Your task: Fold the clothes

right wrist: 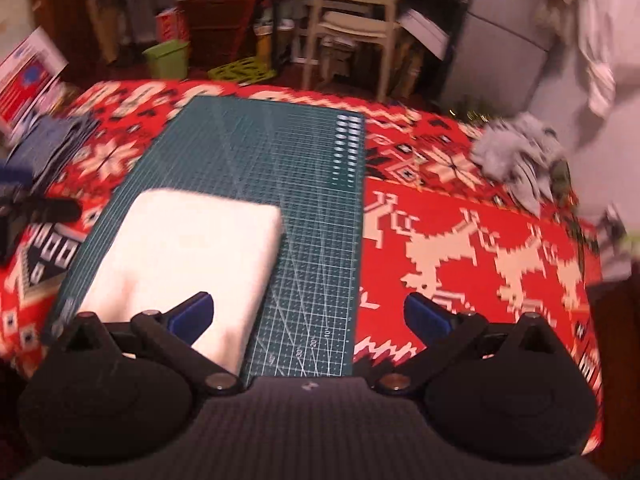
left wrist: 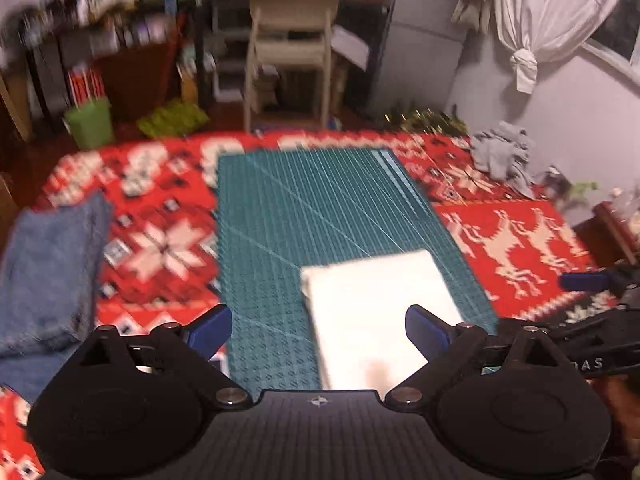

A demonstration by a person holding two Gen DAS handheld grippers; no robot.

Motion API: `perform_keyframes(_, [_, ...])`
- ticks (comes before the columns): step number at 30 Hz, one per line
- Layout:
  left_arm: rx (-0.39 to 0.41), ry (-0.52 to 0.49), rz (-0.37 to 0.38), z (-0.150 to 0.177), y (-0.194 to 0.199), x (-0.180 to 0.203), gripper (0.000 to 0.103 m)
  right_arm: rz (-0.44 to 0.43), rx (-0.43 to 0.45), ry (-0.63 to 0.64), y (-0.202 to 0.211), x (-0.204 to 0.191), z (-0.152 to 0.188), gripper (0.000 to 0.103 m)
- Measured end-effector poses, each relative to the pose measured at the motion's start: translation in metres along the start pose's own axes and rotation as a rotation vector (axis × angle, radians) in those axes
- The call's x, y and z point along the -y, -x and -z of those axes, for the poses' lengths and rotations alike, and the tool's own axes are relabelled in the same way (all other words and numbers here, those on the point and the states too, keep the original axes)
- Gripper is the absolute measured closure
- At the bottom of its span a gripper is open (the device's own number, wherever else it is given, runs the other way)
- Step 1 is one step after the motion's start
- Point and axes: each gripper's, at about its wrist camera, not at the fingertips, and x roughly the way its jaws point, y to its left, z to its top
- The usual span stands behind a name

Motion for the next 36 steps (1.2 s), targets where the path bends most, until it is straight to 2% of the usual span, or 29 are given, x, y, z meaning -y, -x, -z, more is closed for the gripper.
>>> perform_keyframes(3, [-0.056, 0.070, 0.070, -0.002, -0.009, -0.010, 0.026, -0.165, -0.032, -0.067, -0.004, 0.012, -0.006, 0.008])
perform_keyframes(4, [-0.077, 0.114, 0.105, -0.003, -0.014, -0.016, 0.026, -0.193, -0.039, -0.095, -0.006, 0.015, -0.007, 0.014])
perform_keyframes(7, [-0.143, 0.250, 0.180, -0.004, -0.029, -0.036, 0.032, -0.242, -0.082, -0.183, -0.018, 0.021, -0.011, 0.025])
perform_keyframes(9, [-0.185, 0.311, 0.173, -0.002, -0.039, -0.045, 0.047, -0.281, -0.130, -0.250, -0.030, 0.027, -0.012, 0.034])
perform_keyframes(11, [-0.217, 0.360, 0.179, 0.002, -0.046, -0.048, 0.053, -0.318, -0.176, -0.320, -0.042, 0.033, -0.013, 0.043])
perform_keyframes(13, [-0.231, 0.386, 0.206, 0.006, -0.051, -0.051, 0.054, -0.326, -0.200, -0.368, -0.052, 0.037, -0.013, 0.051])
perform_keyframes(14, [-0.236, 0.394, 0.215, 0.008, -0.053, -0.051, 0.054, -0.324, -0.212, -0.378, -0.057, 0.038, -0.013, 0.059])
perform_keyframes(17, [-0.250, 0.412, 0.204, 0.013, -0.061, -0.053, 0.054, -0.333, -0.241, -0.397, -0.068, 0.037, -0.012, 0.069])
perform_keyframes(22, [-0.248, 0.444, 0.260, 0.021, -0.067, -0.057, 0.054, -0.337, -0.248, -0.390, -0.075, 0.031, -0.012, 0.069])
perform_keyframes(26, [-0.270, 0.450, 0.245, 0.026, -0.074, -0.056, 0.054, -0.349, -0.264, -0.414, -0.080, 0.033, -0.010, 0.068])
perform_keyframes(29, [-0.274, 0.481, 0.277, 0.030, -0.081, -0.059, 0.054, -0.363, -0.274, -0.427, -0.085, 0.036, -0.006, 0.068])
perform_keyframes(33, [-0.260, 0.498, 0.296, 0.033, -0.083, -0.057, 0.066, -0.373, -0.254, -0.412, -0.088, 0.035, -0.002, 0.071])
perform_keyframes(36, [-0.236, 0.498, 0.290, 0.036, -0.079, -0.056, 0.068, -0.381, -0.246, -0.423, -0.085, 0.036, -0.001, 0.075])
